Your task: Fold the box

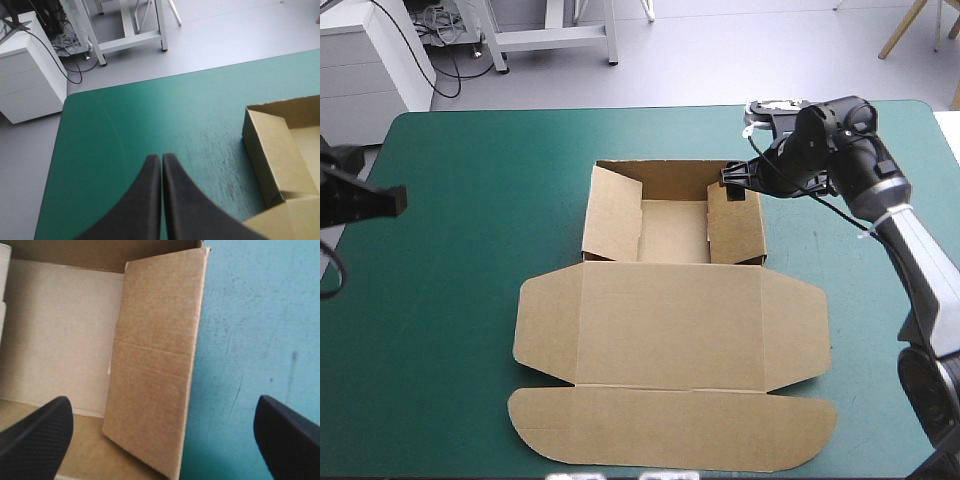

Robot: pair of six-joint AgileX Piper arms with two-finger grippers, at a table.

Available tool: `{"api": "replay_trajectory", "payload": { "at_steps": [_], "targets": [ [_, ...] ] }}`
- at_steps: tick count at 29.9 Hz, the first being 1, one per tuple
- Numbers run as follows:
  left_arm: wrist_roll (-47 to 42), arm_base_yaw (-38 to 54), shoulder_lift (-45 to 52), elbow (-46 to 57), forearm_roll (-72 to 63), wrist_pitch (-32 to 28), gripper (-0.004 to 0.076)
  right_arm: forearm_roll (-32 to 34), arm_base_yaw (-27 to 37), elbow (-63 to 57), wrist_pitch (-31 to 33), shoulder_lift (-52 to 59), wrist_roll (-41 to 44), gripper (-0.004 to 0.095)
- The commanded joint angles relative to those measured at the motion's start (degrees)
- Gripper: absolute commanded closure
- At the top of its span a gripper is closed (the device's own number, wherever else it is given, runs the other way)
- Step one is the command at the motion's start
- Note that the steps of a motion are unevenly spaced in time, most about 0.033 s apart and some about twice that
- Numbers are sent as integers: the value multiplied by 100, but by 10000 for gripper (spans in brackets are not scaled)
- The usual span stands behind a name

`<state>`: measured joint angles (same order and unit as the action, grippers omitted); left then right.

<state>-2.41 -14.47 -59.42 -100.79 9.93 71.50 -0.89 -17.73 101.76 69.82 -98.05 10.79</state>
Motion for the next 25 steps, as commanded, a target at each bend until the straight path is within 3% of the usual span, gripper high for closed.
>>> {"api": "replay_trajectory", "payload": {
  "at_steps": [1, 11, 21, 23, 25],
  "targets": [
    [-10, -11, 608, 552, -173, 275, 734, 46, 22, 110, -332, -144, -63, 7],
    [-32, -11, 1713, 2213, -838, 265, 734, 89, 35, 110, -372, -1026, -192, 7],
    [-32, -11, 1826, 2307, -1251, 265, 734, 89, 35, 110, -228, -1306, -158, 8],
    [-21, -11, 1826, 2307, -1251, 265, 734, 89, 35, 110, -188, -1306, -143, 47],
    [-9, -11, 1826, 2307, -1251, 265, 734, 89, 35, 110, -114, -1306, -143, 158]
  ]
}}
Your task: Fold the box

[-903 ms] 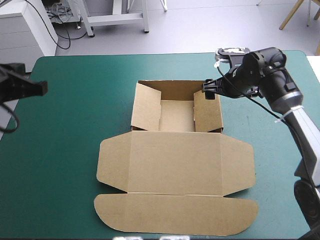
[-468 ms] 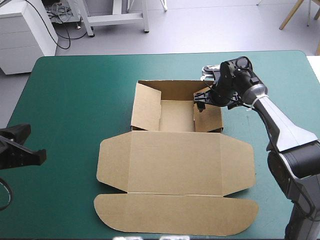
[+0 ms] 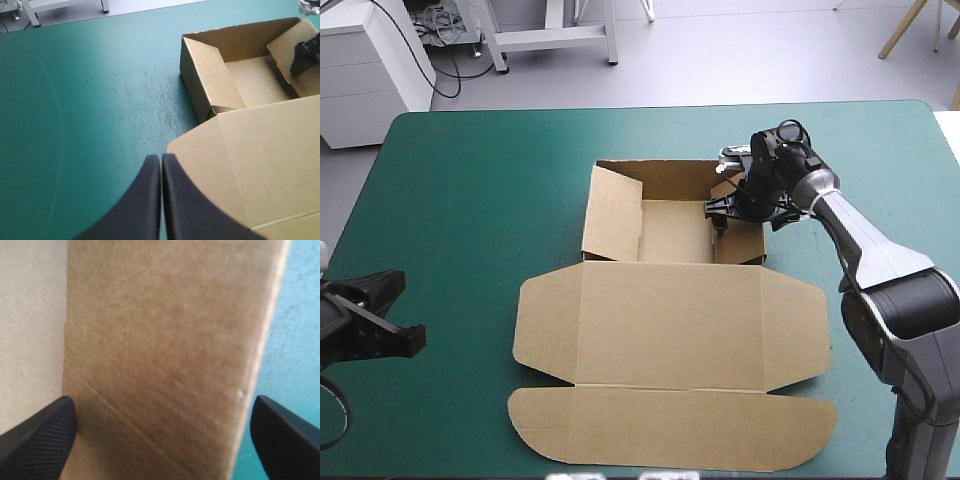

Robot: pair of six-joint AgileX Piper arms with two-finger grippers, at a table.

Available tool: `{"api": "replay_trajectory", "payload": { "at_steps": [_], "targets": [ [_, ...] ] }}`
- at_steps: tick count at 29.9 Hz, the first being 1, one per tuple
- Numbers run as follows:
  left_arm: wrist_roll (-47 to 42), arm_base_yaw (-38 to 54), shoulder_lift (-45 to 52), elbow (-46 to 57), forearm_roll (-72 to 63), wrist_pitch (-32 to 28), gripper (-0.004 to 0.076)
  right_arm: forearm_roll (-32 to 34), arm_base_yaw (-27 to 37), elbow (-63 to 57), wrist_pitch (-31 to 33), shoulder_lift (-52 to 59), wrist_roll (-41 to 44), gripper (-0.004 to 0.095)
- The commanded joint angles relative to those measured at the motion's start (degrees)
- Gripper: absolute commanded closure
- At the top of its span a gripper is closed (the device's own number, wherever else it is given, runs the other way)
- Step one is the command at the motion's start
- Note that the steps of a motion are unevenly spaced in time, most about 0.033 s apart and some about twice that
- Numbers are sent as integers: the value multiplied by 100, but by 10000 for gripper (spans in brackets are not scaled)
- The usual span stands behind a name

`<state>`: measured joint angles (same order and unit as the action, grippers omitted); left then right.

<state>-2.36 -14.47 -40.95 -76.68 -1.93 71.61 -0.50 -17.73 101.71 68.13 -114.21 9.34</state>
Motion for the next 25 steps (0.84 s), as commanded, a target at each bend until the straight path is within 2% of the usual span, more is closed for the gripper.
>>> {"api": "replay_trajectory", "payload": {
  "at_steps": [1, 4, 5, 6, 7, 15, 18, 25],
  "targets": [
    [-13, -11, -20, -104, -65, 254, 734, 50, 35, 115, 83, 310, 2, 258],
    [-13, -11, -20, -104, -65, 254, 734, -5, 35, 115, 83, 310, 2, 640],
    [-13, -11, -20, -104, -65, 254, 734, -67, 35, 115, 83, 310, -16, 838],
    [-13, -11, -20, -104, -65, 254, 734, -127, 35, 115, 83, 310, -37, 929],
    [-13, -11, -20, -104, -65, 254, 734, -162, 35, 115, 83, 310, -64, 908],
    [-13, -11, -20, -104, -27, 254, 734, -143, 282, 491, 83, 543, -316, 927],
    [-13, -11, -20, -104, -25, 254, 734, -129, 764, 888, 83, 725, -584, 927],
    [106, -11, -20, -104, -4, 254, 734, 383, 2535, 1527, 21, 854, -934, 927]
  ]
}}
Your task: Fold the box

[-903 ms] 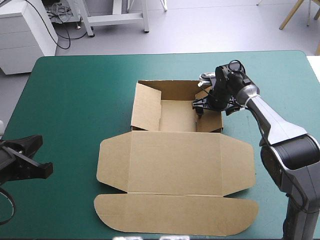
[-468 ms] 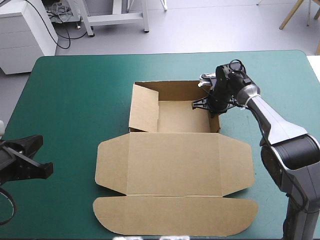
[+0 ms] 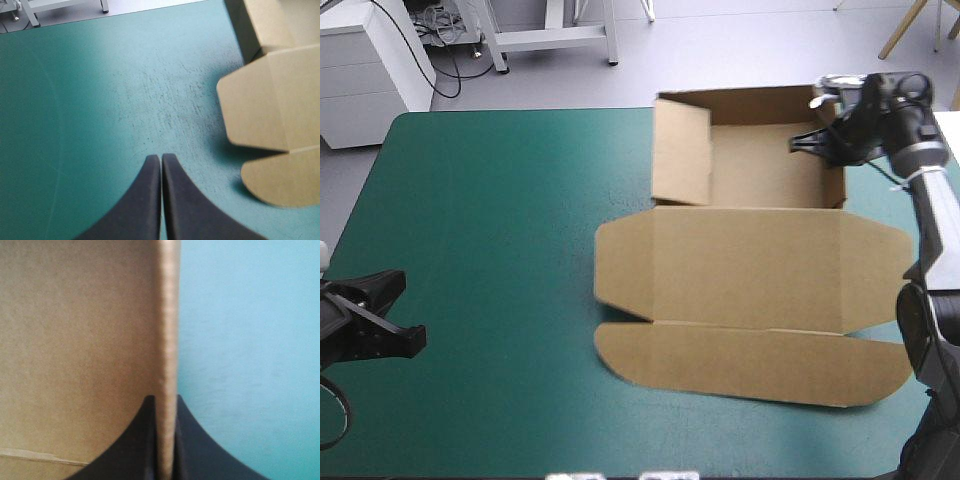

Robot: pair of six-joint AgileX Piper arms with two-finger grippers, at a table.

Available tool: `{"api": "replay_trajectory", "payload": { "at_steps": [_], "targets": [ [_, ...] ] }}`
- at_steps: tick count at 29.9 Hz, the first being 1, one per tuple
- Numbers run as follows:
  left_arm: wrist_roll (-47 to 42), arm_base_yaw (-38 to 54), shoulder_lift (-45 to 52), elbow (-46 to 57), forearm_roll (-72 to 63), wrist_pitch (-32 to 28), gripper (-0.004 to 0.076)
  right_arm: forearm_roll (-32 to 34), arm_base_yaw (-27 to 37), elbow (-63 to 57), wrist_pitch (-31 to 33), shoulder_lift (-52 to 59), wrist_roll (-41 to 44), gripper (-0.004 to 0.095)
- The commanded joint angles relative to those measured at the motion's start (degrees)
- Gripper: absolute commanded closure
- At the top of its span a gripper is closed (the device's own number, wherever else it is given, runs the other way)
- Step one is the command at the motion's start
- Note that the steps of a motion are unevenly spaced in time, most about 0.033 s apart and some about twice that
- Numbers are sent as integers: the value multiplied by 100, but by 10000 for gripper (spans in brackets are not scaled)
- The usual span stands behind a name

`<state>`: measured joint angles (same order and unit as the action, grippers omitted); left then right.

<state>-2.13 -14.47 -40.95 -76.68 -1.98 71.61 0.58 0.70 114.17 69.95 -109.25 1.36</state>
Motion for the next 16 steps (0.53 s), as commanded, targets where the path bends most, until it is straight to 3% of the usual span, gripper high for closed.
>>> {"api": "replay_trajectory", "payload": {
  "at_steps": [1, 9, 16],
  "targets": [
    [139, -11, -20, -104, 1, 254, 734, 377, 959, 296, -211, 347, -136, 927],
    [135, -11, -20, -104, 1, 254, 734, 518, 2629, 294, -514, 47, -136, 927],
    [135, -11, -20, -104, -39, 254, 734, 468, 3220, 294, -393, -377, -326, 895]
  ]
}}
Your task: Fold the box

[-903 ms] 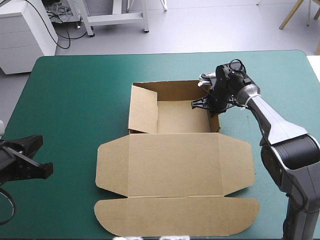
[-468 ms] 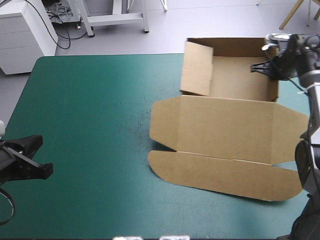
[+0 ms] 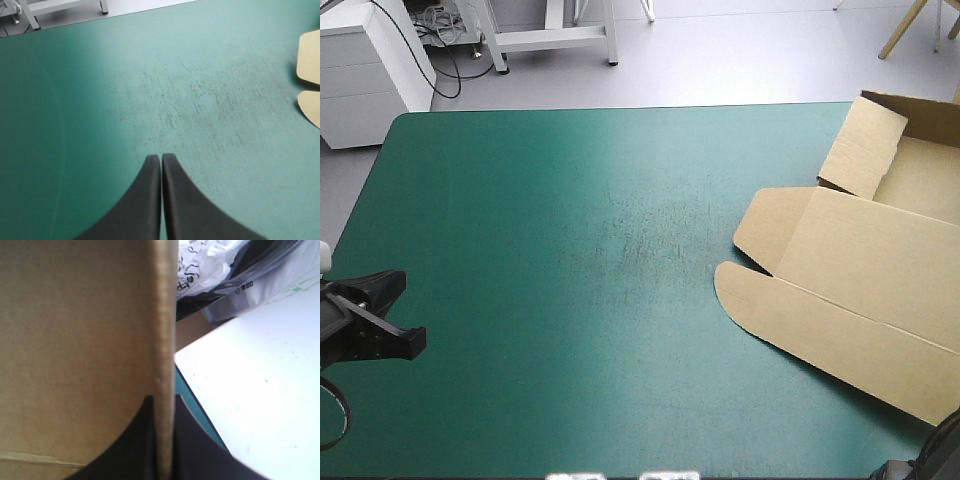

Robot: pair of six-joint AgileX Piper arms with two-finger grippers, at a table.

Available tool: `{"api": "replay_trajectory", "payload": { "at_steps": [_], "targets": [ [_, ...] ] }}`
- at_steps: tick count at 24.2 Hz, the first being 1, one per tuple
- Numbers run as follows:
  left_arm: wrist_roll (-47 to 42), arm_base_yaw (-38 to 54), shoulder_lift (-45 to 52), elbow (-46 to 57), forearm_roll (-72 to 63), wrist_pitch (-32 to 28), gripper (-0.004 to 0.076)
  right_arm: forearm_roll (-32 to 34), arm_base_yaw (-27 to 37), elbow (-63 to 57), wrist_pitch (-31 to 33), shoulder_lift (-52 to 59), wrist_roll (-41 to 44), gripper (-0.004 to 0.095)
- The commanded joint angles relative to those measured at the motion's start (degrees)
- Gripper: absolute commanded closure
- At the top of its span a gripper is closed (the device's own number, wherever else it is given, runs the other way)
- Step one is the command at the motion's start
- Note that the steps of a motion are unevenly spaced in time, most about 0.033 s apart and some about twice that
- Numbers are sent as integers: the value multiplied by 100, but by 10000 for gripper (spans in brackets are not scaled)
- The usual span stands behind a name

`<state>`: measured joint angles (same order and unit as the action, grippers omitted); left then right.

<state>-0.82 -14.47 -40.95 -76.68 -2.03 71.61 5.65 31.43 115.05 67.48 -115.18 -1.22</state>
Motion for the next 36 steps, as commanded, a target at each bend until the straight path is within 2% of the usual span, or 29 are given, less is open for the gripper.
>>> {"api": "replay_trajectory", "payload": {
  "at_steps": [1, 2, 3, 4, 5, 6, 8, 12, 14, 16, 17, 21, 23, 28, 32, 36],
  "targets": [
    [4, -11, -20, -104, -33, 254, 734, -53, 185, 206, -65, 172, -112, 862],
    [4, -11, -20, -104, -33, 254, 734, -53, 274, 206, 98, 114, -181, 755],
    [4, -11, -20, -104, -33, 254, 734, -53, 317, 206, 150, 103, -181, 693],
    [4, -11, -20, -104, -33, 254, 734, -93, 368, 216, 150, 86, -181, 509],
    [4, -11, -20, -104, -33, 254, 734, -93, 368, 214, 150, 112, -181, 392],
    [4, -11, -20, -104, -9, 254, 734, -87, 368, 228, 150, 175, -190, 163],
    [4, -11, -20, -104, -9, 254, 734, -183, 368, 228, 150, 301, -241, -35],
    [4, -11, -20, -104, -9, 254, 734, -565, 368, 228, 150, 825, -384, -32],
    [4, -11, -20, -104, -22, 254, 734, -965, 289, 207, 150, 1182, -474, 24],
    [4, -11, -20, -104, -169, 254, 734, -1172, 8, 207, 150, 1571, -474, 203],
    [4, -11, -20, -104, -226, 254, 734, -1240, -237, 207, 150, 1794, -490, 386],
    [137, -11, -20, -104, -385, 254, 734, -1226, -1033, 207, 150, 2248, -705, 934],
    [263, -11, 2, -104, -476, 254, 734, -1163, -1432, 207, 150, 2403, -681, 905],
    [333, -11, 210, -104, -480, 254, 734, -1074, -2384, -236, 122, 2866, -740, 908],
    [373, -11, 516, -90, -535, 210, 734, -1074, -2924, -917, -307, 3318, -795, 908],
    [373, -11, 908, 281, -620, -114, 734, -1074, -3335, -1728, -706, 3947, -864, 908]
  ]
}}
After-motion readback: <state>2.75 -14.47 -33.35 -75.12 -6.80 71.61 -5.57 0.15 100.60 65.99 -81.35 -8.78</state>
